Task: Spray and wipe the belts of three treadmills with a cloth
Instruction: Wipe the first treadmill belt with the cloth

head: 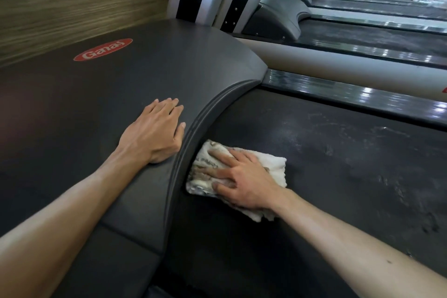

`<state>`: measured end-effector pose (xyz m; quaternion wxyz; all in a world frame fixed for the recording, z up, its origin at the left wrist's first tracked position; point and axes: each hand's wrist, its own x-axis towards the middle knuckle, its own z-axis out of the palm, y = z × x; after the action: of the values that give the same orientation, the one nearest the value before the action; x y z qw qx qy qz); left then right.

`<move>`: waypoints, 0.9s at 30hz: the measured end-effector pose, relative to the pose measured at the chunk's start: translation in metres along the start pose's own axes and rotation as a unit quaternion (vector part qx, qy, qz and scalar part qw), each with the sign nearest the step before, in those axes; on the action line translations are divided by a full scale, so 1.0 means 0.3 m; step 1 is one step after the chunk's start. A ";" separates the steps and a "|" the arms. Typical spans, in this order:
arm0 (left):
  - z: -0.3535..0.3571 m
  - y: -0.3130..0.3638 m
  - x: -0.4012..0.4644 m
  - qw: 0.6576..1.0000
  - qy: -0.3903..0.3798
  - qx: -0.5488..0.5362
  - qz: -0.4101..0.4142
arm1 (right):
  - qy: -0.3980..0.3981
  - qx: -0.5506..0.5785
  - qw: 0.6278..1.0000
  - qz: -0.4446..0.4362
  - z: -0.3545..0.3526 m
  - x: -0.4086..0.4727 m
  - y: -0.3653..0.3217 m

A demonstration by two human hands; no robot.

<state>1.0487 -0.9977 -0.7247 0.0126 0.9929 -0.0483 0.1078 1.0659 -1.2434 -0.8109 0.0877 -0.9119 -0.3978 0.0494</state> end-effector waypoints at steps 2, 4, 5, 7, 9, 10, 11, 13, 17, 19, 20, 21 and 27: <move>0.002 0.001 -0.001 1.000 0.001 0.000 0.000 | -0.003 0.004 1.000 0.028 -0.014 -0.011 0.043; 0.003 0.002 -0.003 1.000 -0.001 0.000 -0.002 | -0.001 0.000 0.997 0.082 -0.029 0.025 0.066; 0.005 0.001 -0.002 1.000 0.000 0.000 -0.003 | 0.001 0.000 0.995 0.105 -0.032 0.051 0.060; 0.005 0.002 0.000 1.000 0.000 0.001 -0.003 | 0.003 -0.002 0.994 0.108 -0.027 0.090 0.019; 0.004 0.002 0.003 1.000 -0.003 0.000 -0.002 | 0.007 -0.012 0.998 0.066 -0.013 0.076 -0.031; 0.005 0.003 0.002 1.000 -0.004 -0.001 -0.004 | 0.005 -0.014 0.999 0.036 -0.005 0.048 -0.052; 0.005 0.002 0.002 1.000 -0.004 -0.001 -0.004 | 0.003 -0.013 1.000 0.005 0.001 0.012 -0.067; 0.005 0.001 0.000 1.000 -0.003 0.000 -0.003 | -0.012 -0.009 0.999 -0.037 0.003 -0.052 -0.065; 0.000 0.003 -0.002 1.000 -0.006 0.002 -0.004 | -0.013 -0.019 1.000 0.010 -0.021 -0.031 -0.002; 0.001 0.005 -0.005 1.000 -0.005 0.003 -0.006 | -0.008 -0.018 0.998 0.056 -0.024 0.029 -0.003; 0.002 0.006 -0.004 1.000 -0.005 0.004 -0.005 | -0.007 -0.014 0.998 0.064 -0.019 0.054 -0.015; 0.002 0.007 -0.002 1.000 -0.006 0.005 -0.003 | -0.007 -0.011 0.998 0.063 -0.013 0.065 -0.033; 0.000 0.002 0.000 1.000 -0.006 0.006 -0.003 | -0.017 -0.010 0.996 -0.089 0.004 -0.093 -0.055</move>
<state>1.0487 -0.9984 -0.7246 0.0069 0.9937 -0.0453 0.1023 1.0348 -1.2527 -0.8083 0.0756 -0.8729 -0.4791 0.0526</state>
